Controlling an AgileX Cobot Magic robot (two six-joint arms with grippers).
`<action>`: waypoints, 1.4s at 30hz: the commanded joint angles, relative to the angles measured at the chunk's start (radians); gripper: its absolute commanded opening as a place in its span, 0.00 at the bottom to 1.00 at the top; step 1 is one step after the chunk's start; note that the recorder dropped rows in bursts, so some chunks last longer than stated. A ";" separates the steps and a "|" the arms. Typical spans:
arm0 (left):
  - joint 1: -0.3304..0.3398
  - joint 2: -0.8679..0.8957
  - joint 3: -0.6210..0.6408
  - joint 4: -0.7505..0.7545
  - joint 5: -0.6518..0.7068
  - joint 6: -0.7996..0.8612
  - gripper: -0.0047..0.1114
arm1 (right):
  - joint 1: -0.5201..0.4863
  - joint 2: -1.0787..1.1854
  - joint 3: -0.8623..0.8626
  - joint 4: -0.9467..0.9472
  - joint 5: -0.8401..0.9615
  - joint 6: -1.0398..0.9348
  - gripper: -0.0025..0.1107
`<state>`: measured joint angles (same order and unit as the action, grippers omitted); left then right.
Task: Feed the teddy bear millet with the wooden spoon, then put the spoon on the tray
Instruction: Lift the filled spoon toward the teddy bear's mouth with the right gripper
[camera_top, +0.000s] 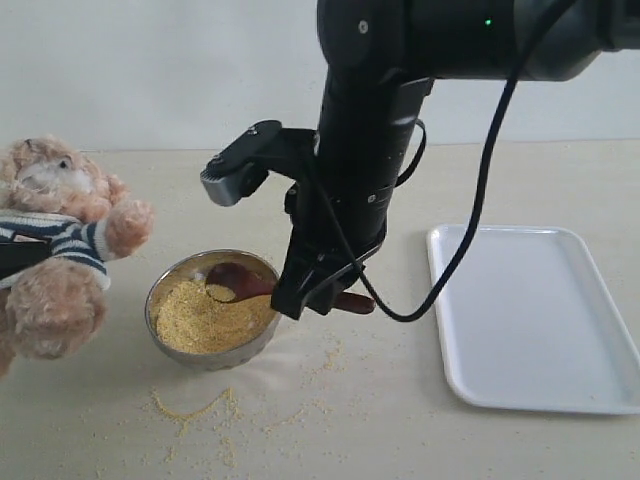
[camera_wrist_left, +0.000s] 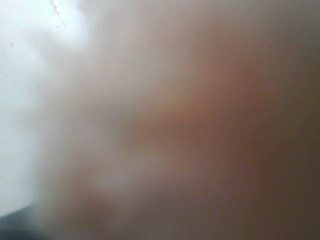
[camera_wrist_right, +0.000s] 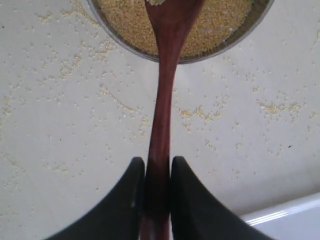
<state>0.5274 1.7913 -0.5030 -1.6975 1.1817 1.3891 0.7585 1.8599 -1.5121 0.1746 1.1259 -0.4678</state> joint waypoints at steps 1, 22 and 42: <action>-0.001 -0.002 -0.007 0.032 0.039 0.002 0.08 | -0.076 -0.014 -0.006 0.127 -0.001 -0.028 0.02; -0.001 -0.002 0.034 0.087 0.039 -0.028 0.08 | -0.133 -0.014 -0.006 0.263 0.095 -0.114 0.02; -0.004 -0.002 0.184 -0.010 0.039 -0.028 0.08 | -0.132 -0.071 -0.091 0.381 0.095 -0.063 0.02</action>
<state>0.5274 1.7913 -0.3416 -1.7011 1.1838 1.3656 0.6297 1.8003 -1.5612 0.5307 1.2190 -0.5415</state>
